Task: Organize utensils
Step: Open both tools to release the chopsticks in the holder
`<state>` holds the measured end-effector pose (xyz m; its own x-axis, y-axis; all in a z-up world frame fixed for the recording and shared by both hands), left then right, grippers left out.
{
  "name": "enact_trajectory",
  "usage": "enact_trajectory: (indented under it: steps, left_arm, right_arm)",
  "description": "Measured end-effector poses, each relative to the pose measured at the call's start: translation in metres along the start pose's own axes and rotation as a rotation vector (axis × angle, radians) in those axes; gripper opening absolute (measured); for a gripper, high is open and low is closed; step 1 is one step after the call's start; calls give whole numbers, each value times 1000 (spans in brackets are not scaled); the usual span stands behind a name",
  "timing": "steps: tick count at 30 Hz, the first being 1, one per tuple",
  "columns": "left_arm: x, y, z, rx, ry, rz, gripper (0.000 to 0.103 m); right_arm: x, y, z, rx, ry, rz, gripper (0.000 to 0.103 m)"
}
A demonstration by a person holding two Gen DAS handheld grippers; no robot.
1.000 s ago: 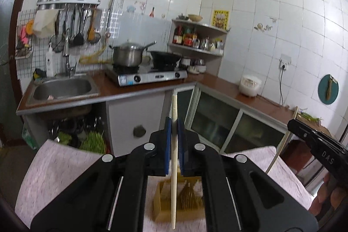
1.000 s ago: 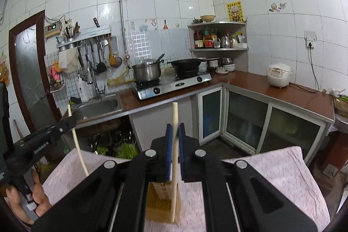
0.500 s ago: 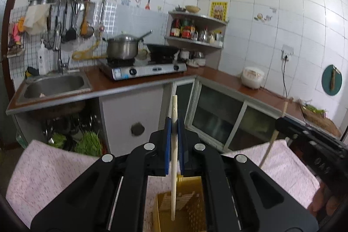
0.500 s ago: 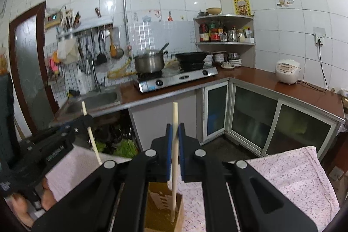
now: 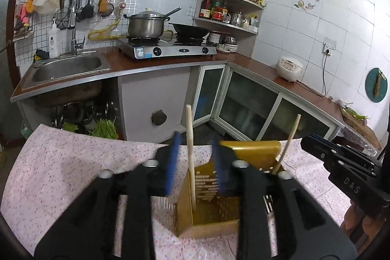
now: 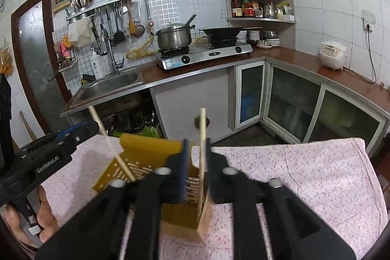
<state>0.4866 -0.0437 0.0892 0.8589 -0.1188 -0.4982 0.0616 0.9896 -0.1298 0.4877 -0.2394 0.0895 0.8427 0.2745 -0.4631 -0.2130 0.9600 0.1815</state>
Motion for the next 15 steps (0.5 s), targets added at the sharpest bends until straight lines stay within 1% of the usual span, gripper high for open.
enact_trajectory:
  steps: [1, 2, 4, 6, 7, 8, 10, 15]
  left_arm:
    - [-9, 2, 0, 0, -4, -1, 56]
    - [-17, 4, 1, 1, -9, 4, 68]
    - [-36, 9, 0, -7, -12, 15, 73]
    - [-51, 15, -7, -17, 28, 2, 83]
    - [-57, 19, -11, -26, 45, 2, 92]
    - [-64, 23, -18, -38, 60, -2, 98]
    - [-79, 29, -34, -41, 74, -3, 98]
    - [-104, 41, -90, -26, 150, 29, 98]
  right_arm:
    - [-11, -1, 0, 11, -14, -2, 48]
    - [-22, -2, -1, 15, -28, -6, 48]
    - [-40, -3, -6, 15, -17, -24, 48]
    - [-53, -5, -17, 18, 17, -29, 48]
    - [-61, -8, -27, 20, 40, -38, 48]
    - [-66, -10, -36, 22, 55, -48, 50]
    - [-76, -15, -60, 18, 97, -77, 54]
    - [-89, -31, -132, 49, 224, -136, 54]
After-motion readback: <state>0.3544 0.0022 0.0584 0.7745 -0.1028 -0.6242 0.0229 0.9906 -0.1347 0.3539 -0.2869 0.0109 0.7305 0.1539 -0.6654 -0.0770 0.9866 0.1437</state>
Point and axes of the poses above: each gripper's, at about its wrist camera, not at the fingertips, and x roughly the way its jaws point, y to its left, z to its top, the point moved 4 cm from there along x, roughly the way its jaws point, and after that the axes turned 6 degrees about z, right-handed, at the moved point
